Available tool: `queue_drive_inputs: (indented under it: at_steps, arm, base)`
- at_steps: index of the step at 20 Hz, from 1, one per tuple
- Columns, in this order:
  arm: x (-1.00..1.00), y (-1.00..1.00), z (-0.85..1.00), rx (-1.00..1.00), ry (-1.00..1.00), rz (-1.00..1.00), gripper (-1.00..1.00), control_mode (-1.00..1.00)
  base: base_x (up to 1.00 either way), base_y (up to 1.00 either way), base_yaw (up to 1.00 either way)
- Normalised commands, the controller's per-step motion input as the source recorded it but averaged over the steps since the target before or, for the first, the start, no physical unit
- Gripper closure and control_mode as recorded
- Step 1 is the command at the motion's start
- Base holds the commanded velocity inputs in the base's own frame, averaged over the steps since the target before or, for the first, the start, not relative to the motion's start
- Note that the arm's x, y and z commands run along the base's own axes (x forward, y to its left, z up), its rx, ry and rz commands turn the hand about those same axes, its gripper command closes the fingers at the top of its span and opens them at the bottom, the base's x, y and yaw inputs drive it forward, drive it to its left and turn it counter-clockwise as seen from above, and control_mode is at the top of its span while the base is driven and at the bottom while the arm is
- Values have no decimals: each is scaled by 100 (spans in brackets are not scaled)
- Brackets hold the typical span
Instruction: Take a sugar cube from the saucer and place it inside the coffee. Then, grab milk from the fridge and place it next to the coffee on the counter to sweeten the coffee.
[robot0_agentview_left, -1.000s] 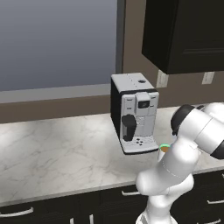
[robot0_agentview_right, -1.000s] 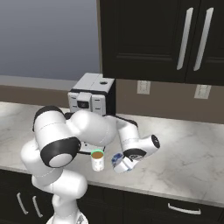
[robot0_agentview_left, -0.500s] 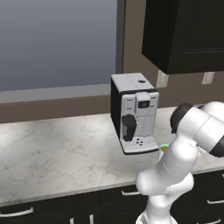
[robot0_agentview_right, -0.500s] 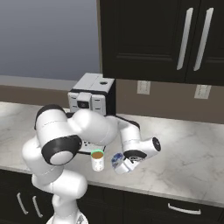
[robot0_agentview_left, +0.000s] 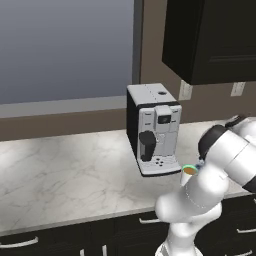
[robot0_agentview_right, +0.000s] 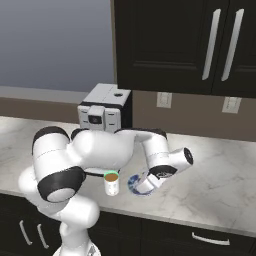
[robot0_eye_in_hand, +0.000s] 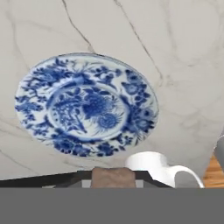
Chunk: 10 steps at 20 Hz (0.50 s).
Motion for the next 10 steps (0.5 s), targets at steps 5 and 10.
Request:
queue_drive_inputs:
  at_steps: [5, 10]
  arm:
    - [-42, 28, 100, -17, -8, 0, 100, -100]
    - [-19, 70, 72, -15, 1, 0, 100, -100]
  base:
    - [0, 0, 0]
    - [0, 0, 0]
